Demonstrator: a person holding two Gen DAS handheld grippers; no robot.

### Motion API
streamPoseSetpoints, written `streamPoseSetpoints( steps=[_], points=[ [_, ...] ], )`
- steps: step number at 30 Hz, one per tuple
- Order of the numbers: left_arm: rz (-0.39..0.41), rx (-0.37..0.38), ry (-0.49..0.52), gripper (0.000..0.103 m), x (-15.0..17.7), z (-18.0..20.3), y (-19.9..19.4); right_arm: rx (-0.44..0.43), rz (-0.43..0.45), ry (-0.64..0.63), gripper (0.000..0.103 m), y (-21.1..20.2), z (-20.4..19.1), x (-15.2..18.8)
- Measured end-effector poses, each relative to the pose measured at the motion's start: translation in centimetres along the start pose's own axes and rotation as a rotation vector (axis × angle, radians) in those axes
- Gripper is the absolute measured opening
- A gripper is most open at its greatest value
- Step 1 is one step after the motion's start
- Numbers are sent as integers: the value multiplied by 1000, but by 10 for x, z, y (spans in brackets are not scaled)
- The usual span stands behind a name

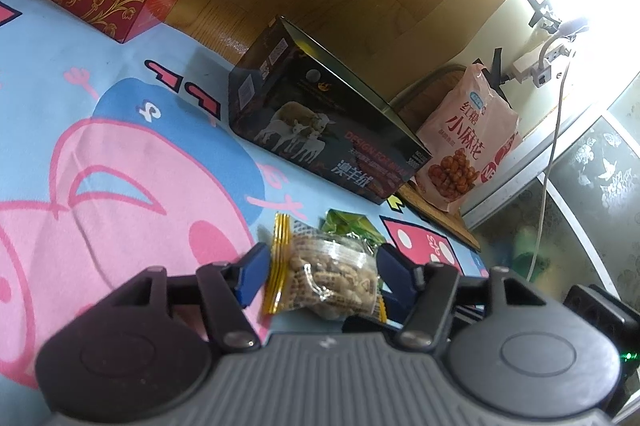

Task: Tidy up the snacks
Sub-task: 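Lift the peanut bag off the cloth with the left tool, then drop the peanut bag into the black box from the left tool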

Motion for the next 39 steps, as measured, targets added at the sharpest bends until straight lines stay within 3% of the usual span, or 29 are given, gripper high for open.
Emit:
streamPoseSetpoints(
  steps=[7,23,29,31,33,34,39],
  points=[
    [1,-3,13,61,0,0,0,32,1,-30,39,1,-5,-1],
    [1,-4,10,61,0,0,-1,15,-11,-42,41,14,-9,-8],
    [3,-8,13,58,0,0,-1,14,-11,-42,41,14,-9,-8],
    [2,-13,16,53,0,0,0,16,-12,-48,41,14,-9,-8],
    [6,-17,20,52,0,0,-1,20,-10,-63,36,14,-10,-8],
    [9,-16,24,51,0,1,-1,19,-6,-70,32,13,-11,-8],
    [36,18,19,50,-7,14,-11,31,76,-62,30,2,-11,-14]
  ],
)
Point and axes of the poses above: each gripper's, at about its wrist camera, not at the fingertips, and y roughly the way its jaws point, z to its right, x to its underside, the point moved 2 cm from there along y, roughly the way its jaws point, and after that the axes turned 5 degrees about -y, right-handed, at the moved point
